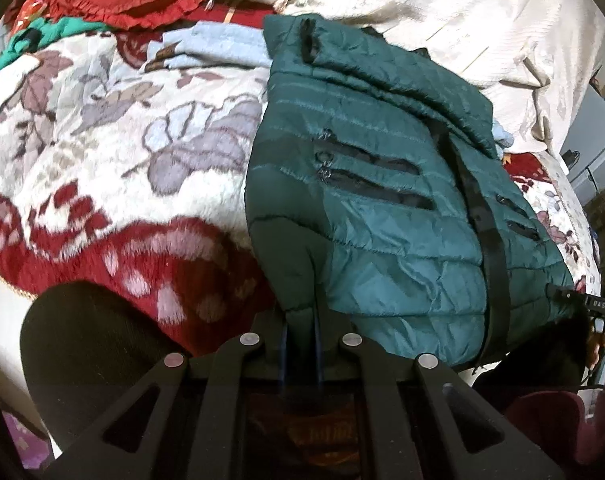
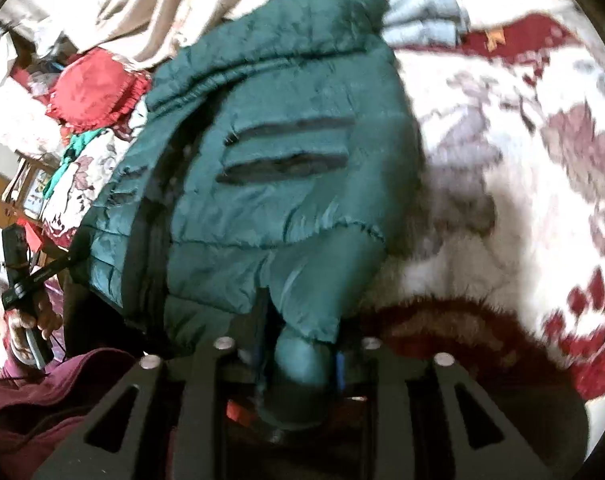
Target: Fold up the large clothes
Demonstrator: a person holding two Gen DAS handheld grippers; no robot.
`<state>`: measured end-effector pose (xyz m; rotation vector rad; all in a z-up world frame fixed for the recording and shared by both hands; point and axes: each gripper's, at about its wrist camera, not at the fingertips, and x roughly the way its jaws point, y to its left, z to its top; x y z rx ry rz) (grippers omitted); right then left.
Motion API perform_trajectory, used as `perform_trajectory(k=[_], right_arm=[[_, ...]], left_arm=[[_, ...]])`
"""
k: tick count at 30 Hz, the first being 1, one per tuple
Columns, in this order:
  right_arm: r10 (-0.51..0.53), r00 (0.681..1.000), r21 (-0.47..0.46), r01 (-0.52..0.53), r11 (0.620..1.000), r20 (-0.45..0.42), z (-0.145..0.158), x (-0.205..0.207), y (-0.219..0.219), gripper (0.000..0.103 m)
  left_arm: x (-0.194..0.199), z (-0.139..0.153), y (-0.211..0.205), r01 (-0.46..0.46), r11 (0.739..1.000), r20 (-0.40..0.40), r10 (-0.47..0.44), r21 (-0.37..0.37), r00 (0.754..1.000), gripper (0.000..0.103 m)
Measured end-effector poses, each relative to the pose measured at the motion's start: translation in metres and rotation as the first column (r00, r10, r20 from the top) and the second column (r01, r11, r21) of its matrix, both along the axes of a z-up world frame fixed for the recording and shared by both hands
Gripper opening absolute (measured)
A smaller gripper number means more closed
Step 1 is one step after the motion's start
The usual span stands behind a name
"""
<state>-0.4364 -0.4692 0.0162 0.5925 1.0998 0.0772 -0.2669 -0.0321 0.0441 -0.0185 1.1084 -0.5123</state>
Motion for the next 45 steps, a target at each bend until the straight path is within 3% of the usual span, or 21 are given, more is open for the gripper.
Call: perform_trajectory(k=[6, 10, 13, 15, 16, 18, 21, 32, 45], right_arm=[[0.02, 0.999, 0.003, -0.02, 1.0, -0.038, -0.014, 0.002, 0.008, 0.049], [0.027, 0.999, -0.004, -0.027, 1.0, -0.036, -0.015, 0.003, 0.012, 0.051], [0.038, 0.999, -0.025, -0.039, 0.999, -0.029, -0.012, 0.002, 0.015, 0.05], [0.058, 0.998, -0.06, -0.059, 0.996, -0.024, -0.009, 0.003, 0.02, 0.035], [0.062, 0.998, -0.083, -0.063, 0.995, -0.018, -0.006, 0.003, 0.021, 0.031], [0.056, 0.998, -0.106, -0.056, 0.993, -0.004, 0.0, 0.003, 0.021, 0.022], [0.051, 0.998, -0.105, -0.048, 0.993, 0.025, 0.012, 0.002, 0.017, 0.02], [0.022, 0.983, -0.092, -0.006, 0.996, 0.18, 0.067, 0.004, 0.0, 0.019], [-0.062, 0.954, -0.08, 0.089, 0.993, 0.295, 0.104, 0.017, -0.019, 0.019]], left_arm=[[0.002, -0.016, -0.001, -0.029, 0.999, -0.029, 0.03, 0.038, 0.999, 0.0], [0.0, -0.025, -0.005, -0.033, 0.997, -0.024, 0.034, 0.065, 0.999, 0.013], [0.0, -0.028, -0.005, -0.042, 0.997, -0.032, 0.044, 0.064, 0.999, 0.015], [0.0, -0.026, -0.006, -0.035, 0.997, -0.024, 0.037, 0.067, 0.999, 0.013], [-0.002, -0.024, -0.006, -0.03, 0.997, -0.012, 0.031, 0.07, 0.999, 0.004], [-0.004, -0.018, -0.006, -0.026, 0.997, 0.013, 0.025, 0.072, 1.0, 0.0], [-0.008, -0.002, -0.005, -0.018, 0.999, 0.049, 0.016, 0.048, 0.999, 0.0], [0.003, 0.065, -0.005, -0.025, 0.998, 0.183, 0.035, -0.06, 0.983, 0.0], [0.033, 0.103, -0.009, -0.064, 0.988, 0.25, 0.097, -0.138, 0.963, 0.0]])
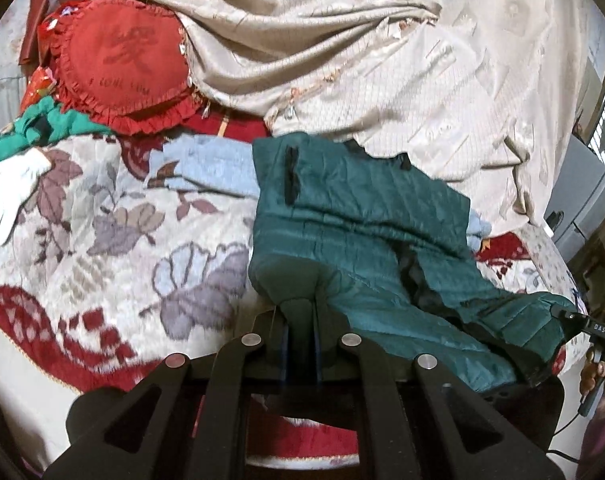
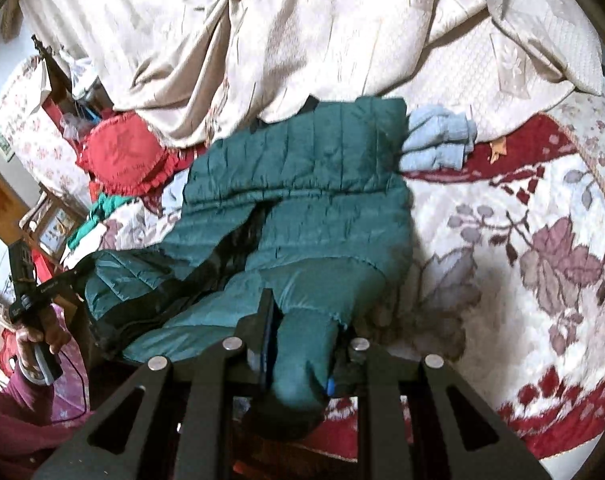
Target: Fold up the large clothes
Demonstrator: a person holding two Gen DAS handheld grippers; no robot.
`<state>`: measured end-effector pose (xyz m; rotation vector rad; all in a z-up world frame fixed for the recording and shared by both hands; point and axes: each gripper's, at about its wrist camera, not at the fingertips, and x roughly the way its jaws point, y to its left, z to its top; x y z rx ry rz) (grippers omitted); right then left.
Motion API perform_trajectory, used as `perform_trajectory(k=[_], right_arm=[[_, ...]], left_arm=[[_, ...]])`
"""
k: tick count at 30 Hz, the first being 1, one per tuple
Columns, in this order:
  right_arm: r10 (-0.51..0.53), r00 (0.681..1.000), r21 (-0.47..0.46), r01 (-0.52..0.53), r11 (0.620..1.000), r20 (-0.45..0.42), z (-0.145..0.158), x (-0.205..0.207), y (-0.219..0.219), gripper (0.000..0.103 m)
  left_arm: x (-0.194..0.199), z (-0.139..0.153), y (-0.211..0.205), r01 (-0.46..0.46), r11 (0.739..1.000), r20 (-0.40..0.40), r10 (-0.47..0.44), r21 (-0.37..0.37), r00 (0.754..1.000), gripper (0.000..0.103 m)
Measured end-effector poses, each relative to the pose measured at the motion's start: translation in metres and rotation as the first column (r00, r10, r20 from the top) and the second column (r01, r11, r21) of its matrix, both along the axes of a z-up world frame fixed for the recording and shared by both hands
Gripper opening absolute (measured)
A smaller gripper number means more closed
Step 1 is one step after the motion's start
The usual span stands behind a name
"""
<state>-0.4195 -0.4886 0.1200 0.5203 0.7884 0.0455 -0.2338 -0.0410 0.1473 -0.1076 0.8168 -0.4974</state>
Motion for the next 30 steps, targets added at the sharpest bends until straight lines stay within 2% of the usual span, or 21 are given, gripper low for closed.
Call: perform_trajectory(k=[14, 30], right_arm=[[-0.057, 0.996, -0.008, 0.057, 0.998, 0.069, 0.029, 0.034, -0.023, 0.019], [-0.104, 0.993, -0.021, 0.105, 0.994, 0.06, 0.031, 0.08, -0.049, 0.019]], left_arm=[[0.033, 0.021, -0.01, -0.019, 0.999, 0.038, 0.02, -0.026, 0.999, 0.0], [0.071, 0.038, -0.042, -0.03, 0.999, 0.106, 0.026, 0.029, 0.994, 0.0]])
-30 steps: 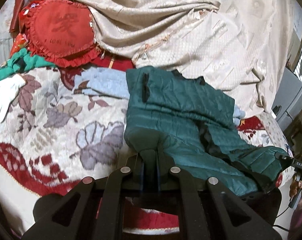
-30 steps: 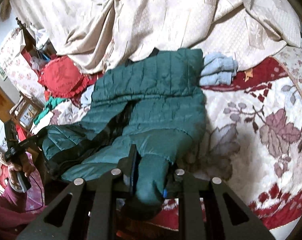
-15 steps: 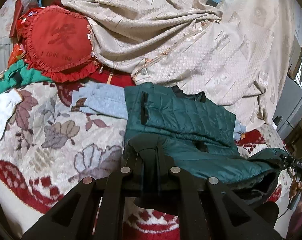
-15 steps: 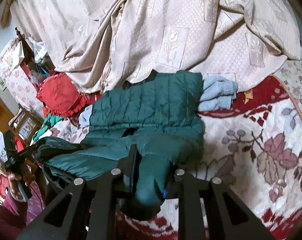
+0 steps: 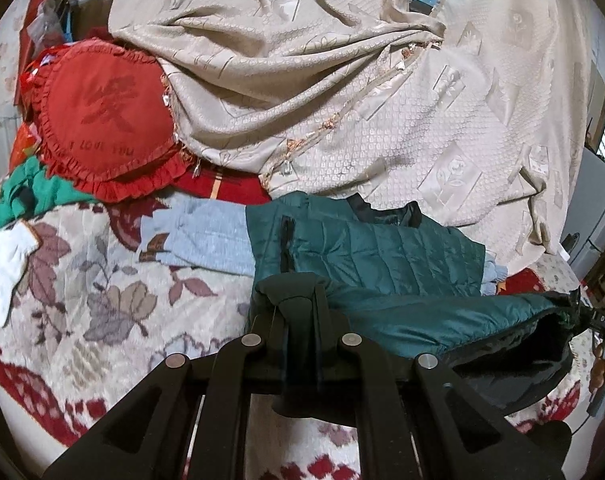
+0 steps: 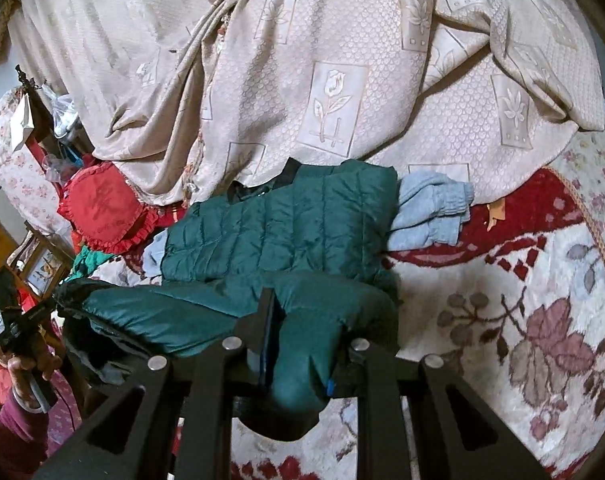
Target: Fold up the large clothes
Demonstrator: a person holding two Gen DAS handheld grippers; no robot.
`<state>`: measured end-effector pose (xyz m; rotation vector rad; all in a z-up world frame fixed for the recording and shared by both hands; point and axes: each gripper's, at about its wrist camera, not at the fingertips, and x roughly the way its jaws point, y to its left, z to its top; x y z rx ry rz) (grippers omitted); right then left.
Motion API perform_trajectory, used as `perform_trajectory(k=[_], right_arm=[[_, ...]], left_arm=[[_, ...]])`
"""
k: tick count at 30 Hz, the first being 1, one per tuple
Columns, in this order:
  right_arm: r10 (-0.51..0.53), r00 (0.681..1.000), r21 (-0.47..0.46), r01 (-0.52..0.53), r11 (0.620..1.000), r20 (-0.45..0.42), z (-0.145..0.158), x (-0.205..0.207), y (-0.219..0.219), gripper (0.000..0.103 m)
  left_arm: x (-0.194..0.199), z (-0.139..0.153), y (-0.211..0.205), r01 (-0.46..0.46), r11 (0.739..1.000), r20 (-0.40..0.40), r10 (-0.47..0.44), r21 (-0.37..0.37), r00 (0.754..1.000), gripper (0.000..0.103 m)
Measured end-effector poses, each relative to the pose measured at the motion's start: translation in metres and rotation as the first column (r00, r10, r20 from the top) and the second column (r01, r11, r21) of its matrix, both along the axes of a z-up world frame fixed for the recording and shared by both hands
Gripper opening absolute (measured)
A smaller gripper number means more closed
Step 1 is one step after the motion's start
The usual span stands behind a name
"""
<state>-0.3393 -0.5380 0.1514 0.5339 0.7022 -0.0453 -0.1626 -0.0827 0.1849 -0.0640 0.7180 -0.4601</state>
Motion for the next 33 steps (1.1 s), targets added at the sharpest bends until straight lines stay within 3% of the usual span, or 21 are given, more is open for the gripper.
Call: perform_trajectory(k=[18, 33], right_arm=[[-0.046, 0.998, -0.041, 0.044, 0.998, -0.038, -0.002, 0.064, -0.025, 0.019], [-0.081, 0.995, -0.095, 0.075, 0.993, -0.066, 0.0, 0.136, -0.047, 0.019]], left_arm=[[0.057, 0.001, -0.024, -0.039, 0.999, 0.008, 0.039, 0.013, 0.999, 0.0], [0.134, -0.007, -0.06, -0.1, 0.993, 0.0, 0.1, 0.059, 0.995, 0.0]])
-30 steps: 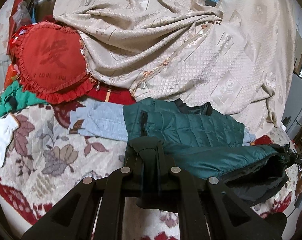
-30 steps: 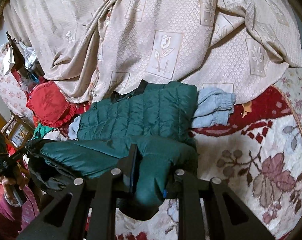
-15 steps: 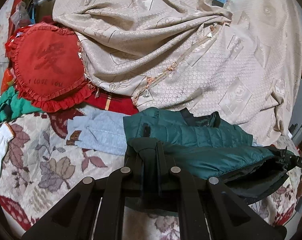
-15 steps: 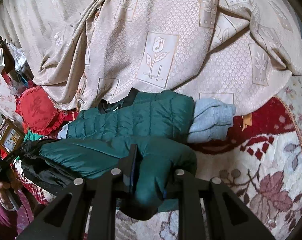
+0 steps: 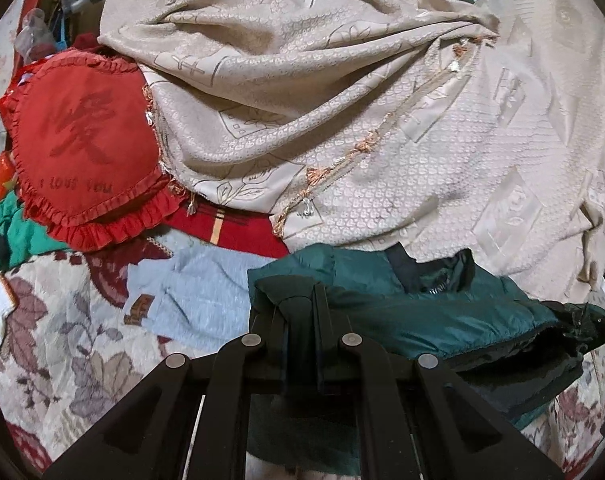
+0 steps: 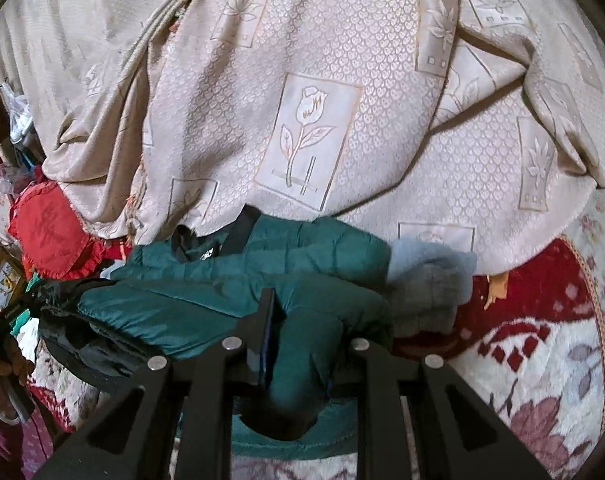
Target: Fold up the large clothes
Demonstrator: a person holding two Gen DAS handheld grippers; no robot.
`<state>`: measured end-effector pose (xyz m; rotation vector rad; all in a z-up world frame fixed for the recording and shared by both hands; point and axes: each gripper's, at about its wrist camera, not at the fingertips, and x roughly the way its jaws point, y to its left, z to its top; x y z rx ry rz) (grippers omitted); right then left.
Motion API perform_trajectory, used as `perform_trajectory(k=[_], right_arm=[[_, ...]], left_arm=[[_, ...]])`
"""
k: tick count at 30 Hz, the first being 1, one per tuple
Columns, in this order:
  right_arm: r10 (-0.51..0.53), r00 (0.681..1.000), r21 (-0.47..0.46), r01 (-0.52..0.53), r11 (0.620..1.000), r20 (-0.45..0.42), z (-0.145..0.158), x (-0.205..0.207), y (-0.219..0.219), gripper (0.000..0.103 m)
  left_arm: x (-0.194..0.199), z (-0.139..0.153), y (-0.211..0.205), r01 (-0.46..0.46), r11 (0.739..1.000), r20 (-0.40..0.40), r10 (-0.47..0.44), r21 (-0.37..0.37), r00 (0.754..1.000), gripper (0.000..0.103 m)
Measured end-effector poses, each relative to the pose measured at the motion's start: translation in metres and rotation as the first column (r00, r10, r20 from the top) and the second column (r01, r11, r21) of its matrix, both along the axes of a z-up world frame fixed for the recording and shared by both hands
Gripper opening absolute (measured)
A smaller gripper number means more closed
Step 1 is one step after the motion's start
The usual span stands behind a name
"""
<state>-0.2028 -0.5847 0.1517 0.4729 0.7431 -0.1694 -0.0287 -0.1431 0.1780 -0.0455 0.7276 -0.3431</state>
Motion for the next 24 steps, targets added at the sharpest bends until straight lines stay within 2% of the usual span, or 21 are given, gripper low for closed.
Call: perform_trajectory(k=[21, 24], right_arm=[[-0.071, 0.992, 0.029, 0.075, 0.997, -0.099, -0.072, 0.099, -0.028, 0.019], [-0.09, 0.989, 0.025, 0.093, 0.995, -0.118, -0.082, 0.111, -0.029, 0.019]], left_arm=[[0.084, -0.064, -0.04, -0.05, 0.997, -0.043, 0.052, 0.057, 0.998, 0.0], [0.093, -0.071, -0.037, -0.031, 0.999, -0.049, 0.032, 0.012, 0.998, 0.0]])
